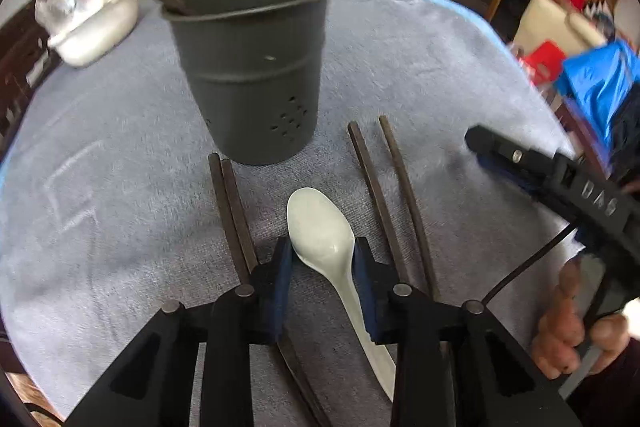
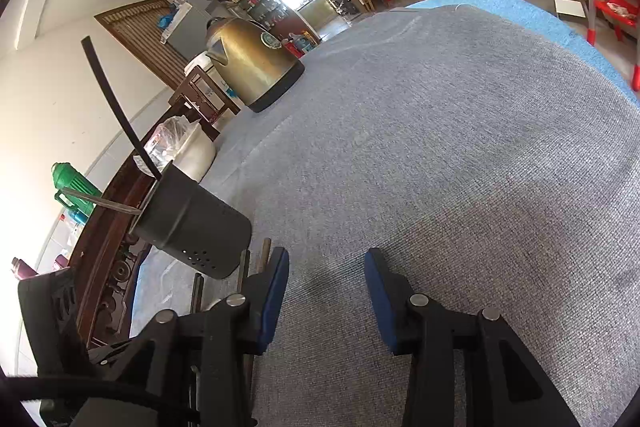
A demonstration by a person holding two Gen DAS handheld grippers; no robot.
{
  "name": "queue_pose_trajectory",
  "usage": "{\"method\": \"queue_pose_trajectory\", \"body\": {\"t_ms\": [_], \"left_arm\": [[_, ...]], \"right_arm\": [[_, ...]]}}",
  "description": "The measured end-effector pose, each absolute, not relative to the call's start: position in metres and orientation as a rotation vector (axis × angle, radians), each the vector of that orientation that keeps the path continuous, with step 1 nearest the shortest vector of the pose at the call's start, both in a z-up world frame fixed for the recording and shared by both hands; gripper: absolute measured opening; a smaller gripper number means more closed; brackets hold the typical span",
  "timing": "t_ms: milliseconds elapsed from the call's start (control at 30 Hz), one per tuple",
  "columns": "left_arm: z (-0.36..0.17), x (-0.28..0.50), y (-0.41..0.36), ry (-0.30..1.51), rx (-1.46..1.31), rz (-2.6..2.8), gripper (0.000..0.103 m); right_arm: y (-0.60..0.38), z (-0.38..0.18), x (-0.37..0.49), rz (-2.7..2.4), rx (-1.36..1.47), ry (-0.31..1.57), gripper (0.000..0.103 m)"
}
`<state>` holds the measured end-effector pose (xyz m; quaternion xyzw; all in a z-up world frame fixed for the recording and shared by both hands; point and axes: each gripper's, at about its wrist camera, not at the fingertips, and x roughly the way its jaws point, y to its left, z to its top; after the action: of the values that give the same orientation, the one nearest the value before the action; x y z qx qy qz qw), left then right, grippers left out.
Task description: Organize utensils
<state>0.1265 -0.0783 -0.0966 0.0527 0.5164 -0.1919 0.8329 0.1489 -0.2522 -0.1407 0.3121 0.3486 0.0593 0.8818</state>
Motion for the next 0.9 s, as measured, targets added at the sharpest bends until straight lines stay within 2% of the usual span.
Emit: {"method": "queue_pose_trajectory", "body": {"t_ms": [233,433,467,533,700,800,900], "left_arm": [[-0.056,0.115,-0.062,0.982,0.056,-0.434,0.032],[0.044,0.088,-0.036,0.774,0.028,-0.472,0.033],[0.063,0.083,-0.031,0.743,0.021,-0.476,0.033],[0.095,0.073,-0.020,0.687,0.002,-0.480,0.042],[0.159,0.044,0.004,0.471,-0.002,-0.467,0.049],[0.170,0.040,0.018,0.410,-0.004,-0.419,0.054],[0.156,0.049,0.025,0.452,-0.025,-0.380,0.055]], "right_arm": [[-0.252,-0.141,0.149,0.121,0.647,0.728,0.043],[-0.251,-0.141,0.149,0.117,0.643,0.730,0.043],[-0.251,-0.141,0.149,0.117,0.643,0.730,0.043],[-0.251,-0.141,0.149,0.117,0.643,0.730,0.043],[-0.250,-0.141,0.149,0.117,0.642,0.731,0.043],[-0.250,-0.141,0.149,0.116,0.642,0.731,0.043],[-0.250,-0.141,0.149,0.117,0.642,0.731,0.043]]}}
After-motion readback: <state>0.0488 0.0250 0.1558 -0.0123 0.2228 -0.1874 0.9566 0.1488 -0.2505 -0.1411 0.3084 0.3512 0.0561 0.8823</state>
